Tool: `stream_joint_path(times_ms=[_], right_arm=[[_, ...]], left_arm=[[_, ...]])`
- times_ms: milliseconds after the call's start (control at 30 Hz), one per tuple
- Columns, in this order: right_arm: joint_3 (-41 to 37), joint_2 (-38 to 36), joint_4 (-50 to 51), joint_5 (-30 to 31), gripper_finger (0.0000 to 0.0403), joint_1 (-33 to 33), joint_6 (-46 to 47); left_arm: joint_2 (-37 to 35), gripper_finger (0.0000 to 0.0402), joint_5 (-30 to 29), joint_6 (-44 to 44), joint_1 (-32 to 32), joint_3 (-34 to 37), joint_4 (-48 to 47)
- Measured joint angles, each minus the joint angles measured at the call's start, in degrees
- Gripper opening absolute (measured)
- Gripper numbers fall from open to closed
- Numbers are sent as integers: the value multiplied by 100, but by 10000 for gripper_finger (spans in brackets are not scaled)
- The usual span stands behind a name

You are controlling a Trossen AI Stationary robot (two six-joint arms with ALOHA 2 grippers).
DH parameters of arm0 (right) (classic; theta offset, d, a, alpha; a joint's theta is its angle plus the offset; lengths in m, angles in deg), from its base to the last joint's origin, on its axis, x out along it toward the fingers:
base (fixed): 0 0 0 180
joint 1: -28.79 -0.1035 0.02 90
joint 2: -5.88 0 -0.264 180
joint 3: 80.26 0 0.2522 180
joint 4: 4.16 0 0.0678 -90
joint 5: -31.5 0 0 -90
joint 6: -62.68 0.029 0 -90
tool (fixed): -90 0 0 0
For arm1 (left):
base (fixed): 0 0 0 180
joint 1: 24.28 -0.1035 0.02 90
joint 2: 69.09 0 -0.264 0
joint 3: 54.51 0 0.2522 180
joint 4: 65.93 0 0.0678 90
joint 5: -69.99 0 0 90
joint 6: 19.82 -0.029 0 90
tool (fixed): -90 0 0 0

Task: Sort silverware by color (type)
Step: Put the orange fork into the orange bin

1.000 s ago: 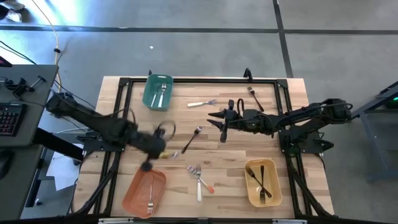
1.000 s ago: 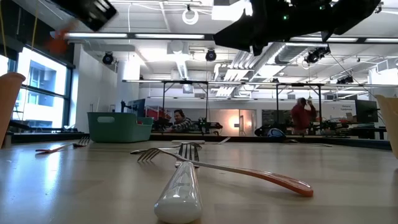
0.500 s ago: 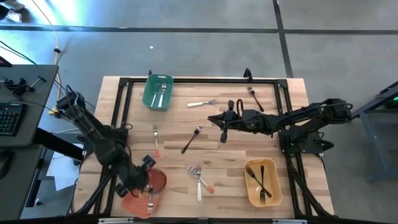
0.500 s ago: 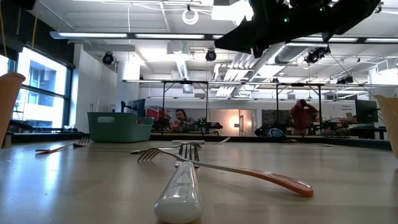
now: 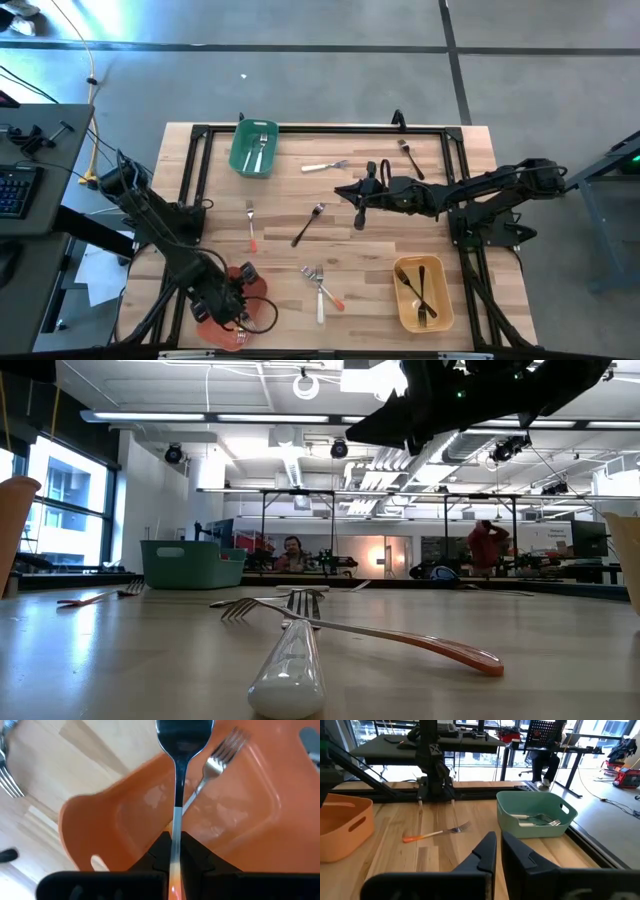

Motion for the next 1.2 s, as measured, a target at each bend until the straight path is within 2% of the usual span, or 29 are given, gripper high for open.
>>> stream_joint_path(times_ms=[167,333,500,733,1067,1200], right_arm=[[0,0,66,2,9,0,1],[0,0,80,3,9,0,3],[0,0,78,4,9,0,3],[0,0,95,20,9,0,14],[0,0,126,17,9,0,12],[0,0,146,17,9,0,8]], left_arm=[[31,9,-83,-219,9,-4,-292],[116,9,-194,-789,11,-7,-663],[272,10,-231,-1696,45,-7,-823],[433,10,-670,-3240,186,-7,-1014],[785,11,-625,-3285,229,-4,-891],[953,24,-559,-3101,278,-2,-680]])
